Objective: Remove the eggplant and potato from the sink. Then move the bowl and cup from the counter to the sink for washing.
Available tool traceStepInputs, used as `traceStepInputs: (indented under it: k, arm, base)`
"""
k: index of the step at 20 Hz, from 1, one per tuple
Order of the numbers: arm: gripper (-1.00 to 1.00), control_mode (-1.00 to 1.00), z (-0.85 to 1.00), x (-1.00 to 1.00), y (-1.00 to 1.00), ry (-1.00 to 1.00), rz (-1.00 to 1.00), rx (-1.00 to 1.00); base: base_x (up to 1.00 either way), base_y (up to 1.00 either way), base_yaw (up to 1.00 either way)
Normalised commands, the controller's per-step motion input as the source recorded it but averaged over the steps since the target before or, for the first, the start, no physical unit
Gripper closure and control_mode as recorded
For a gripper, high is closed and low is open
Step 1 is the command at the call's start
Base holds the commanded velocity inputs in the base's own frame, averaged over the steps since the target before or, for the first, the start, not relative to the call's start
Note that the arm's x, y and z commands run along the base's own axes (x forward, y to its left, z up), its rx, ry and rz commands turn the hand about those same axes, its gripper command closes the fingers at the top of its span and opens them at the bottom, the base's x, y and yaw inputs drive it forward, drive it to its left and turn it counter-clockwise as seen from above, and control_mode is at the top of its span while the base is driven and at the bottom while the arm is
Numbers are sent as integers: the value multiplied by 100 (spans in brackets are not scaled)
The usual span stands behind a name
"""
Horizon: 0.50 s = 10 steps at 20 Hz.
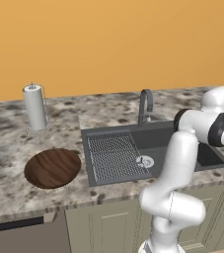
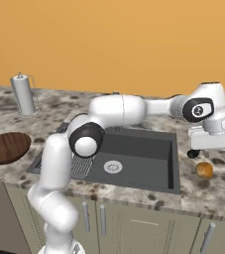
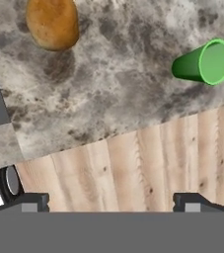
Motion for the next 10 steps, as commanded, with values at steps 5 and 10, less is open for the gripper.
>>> traceStepInputs:
  k: [5,10]
  arm:
    - [-100,-100,4,-6,0,5,11,0]
    - [-100,-100,6,-5,0,3,11,1]
  base:
    - [0,0,0]
    - [0,0,0]
